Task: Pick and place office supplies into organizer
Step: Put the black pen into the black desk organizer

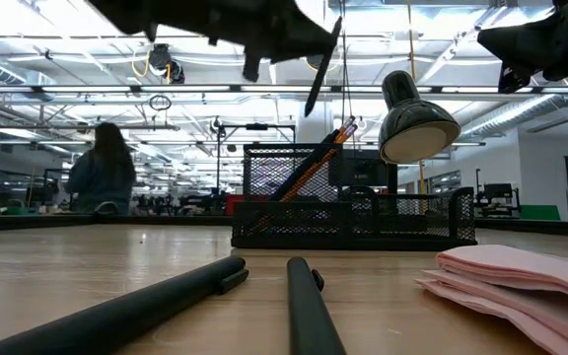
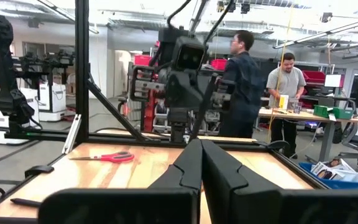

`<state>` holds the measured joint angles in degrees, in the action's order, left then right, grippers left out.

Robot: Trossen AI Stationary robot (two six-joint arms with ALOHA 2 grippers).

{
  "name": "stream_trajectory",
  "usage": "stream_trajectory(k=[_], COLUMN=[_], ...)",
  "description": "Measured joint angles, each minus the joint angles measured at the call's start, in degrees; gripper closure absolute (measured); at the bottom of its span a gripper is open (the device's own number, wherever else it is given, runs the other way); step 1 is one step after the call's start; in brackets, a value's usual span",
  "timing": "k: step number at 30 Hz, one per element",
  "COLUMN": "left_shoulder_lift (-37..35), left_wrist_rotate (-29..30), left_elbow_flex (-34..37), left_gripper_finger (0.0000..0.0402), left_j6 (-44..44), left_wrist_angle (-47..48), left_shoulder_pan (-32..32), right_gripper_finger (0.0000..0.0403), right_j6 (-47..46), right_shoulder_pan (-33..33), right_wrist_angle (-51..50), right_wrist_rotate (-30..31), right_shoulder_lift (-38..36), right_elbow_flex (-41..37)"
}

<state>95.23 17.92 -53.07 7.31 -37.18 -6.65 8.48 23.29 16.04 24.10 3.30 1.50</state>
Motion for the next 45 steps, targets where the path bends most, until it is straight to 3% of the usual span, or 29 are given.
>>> stream_trajectory(k=[11,17,22,32,45], left_shoulder_lift=[1.3,1.3,1.5,9.3,10.3], left_wrist_rotate=[4.5,4.8,4.8,3.1,3.1], left_elbow_flex=[5.4,6.5,7.4,7.6,7.6], left_gripper_finger=[0.0382,0.0395,0.0382,0.0395,0.0331], left_j6=[0.0,-2.2,-2.3,-0.8,0.4], left_wrist_angle=[-3.2,-3.3,-3.2,-5.9,-6.3], left_shoulder_pan=[-2.5,-2.3,-2.4,-2.1,-2.1], right_gripper_finger=[0.0403,0.0403,0.0403,0.0403,0.0403], right_j6=[0.9,0.7,0.8,1.2,1.4], right_shoulder_pan=[0.0,0.0,0.0,0.0,0.0], right_wrist_angle=[0.5,0.4,0.4,0.4,0.4], right_wrist_rotate=[0.1,0.1,0.1,0.2,0.2], right_shoulder_lift=[0.0,0.0,0.0,0.0,0.0], right_elbow_flex=[0.0,0.0,0.0,0.0,0.0])
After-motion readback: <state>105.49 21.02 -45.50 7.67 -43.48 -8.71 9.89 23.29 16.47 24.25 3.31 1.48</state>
